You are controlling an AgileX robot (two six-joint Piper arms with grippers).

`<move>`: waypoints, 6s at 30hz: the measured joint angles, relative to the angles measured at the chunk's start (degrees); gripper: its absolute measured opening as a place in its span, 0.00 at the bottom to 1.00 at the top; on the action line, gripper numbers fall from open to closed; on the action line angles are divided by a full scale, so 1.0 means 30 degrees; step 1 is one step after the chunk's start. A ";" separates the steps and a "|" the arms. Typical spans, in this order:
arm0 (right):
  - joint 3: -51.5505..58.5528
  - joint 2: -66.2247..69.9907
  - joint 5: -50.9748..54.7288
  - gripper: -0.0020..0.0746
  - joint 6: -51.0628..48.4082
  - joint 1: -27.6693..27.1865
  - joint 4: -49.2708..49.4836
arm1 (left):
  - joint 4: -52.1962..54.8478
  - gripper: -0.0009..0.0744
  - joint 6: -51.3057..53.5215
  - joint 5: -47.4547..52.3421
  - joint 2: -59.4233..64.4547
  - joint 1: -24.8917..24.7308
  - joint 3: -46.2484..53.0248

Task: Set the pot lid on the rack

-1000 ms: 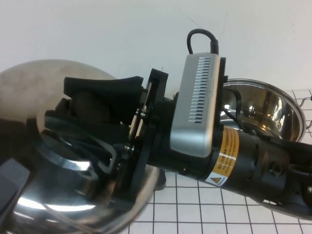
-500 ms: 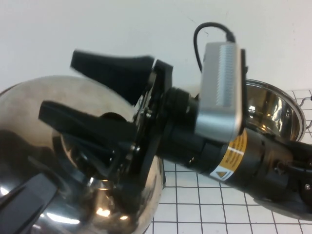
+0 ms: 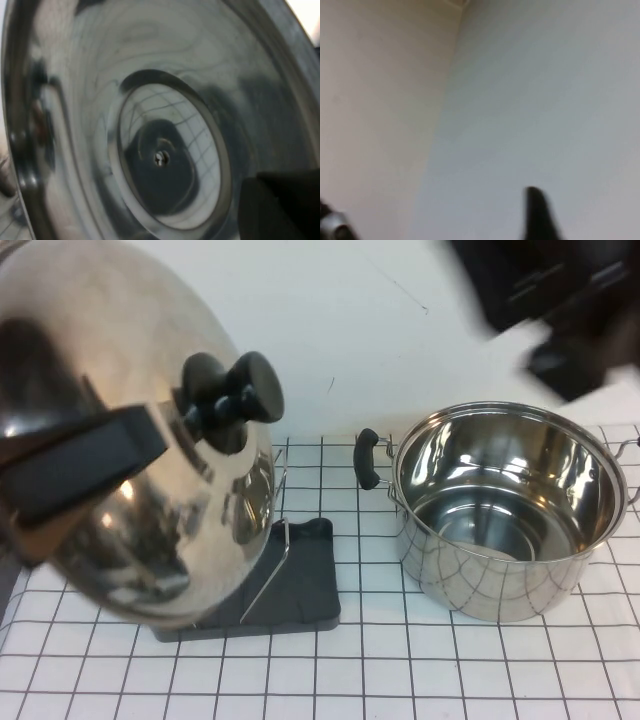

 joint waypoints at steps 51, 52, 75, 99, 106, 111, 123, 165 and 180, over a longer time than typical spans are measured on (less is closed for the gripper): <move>0.2085 -0.8636 1.5236 0.03 1.8046 -0.2422 -2.3341 | 0.2926 0.13 0.2199 0.1910 1.3393 0.0000 -0.3845; 0.2085 -0.8636 1.5277 0.03 1.8046 -0.2422 -2.3341 | 0.2926 0.13 0.2224 0.2081 1.3406 0.0000 -0.3715; 0.2642 -0.8600 1.5758 0.03 1.8046 -0.2422 -2.3341 | 0.2926 0.13 0.3387 0.3922 1.3637 -0.2435 -0.3633; 0.2688 -0.8513 1.5862 0.03 1.7065 -0.2422 -2.3341 | 0.2926 0.13 0.6963 0.5441 1.3669 -0.3369 -0.2561; 0.2688 -0.8513 1.6069 0.03 1.6984 -0.2422 -2.3341 | 0.2926 0.13 0.7806 0.5441 1.4376 -0.3369 -0.2413; 0.2688 -0.8513 1.6069 0.03 1.6984 -0.2422 -2.3341 | 0.2603 0.13 0.8071 0.5270 1.5022 -0.3399 -0.2413; 0.2688 -0.8513 1.6097 0.03 1.6909 -0.2422 -2.3341 | 0.2669 0.65 0.8233 0.5581 1.5428 -0.3399 -0.2540; 0.2655 -0.8587 2.6637 0.03 0.9886 -0.2422 -2.1883 | 0.2564 0.02 1.6110 1.4574 0.4008 -0.3399 -0.2394; 0.5067 -1.2784 3.4791 0.02 -0.9214 -0.2440 0.1991 | -2.3608 0.01 3.8041 3.1672 0.2005 -0.3399 -0.0730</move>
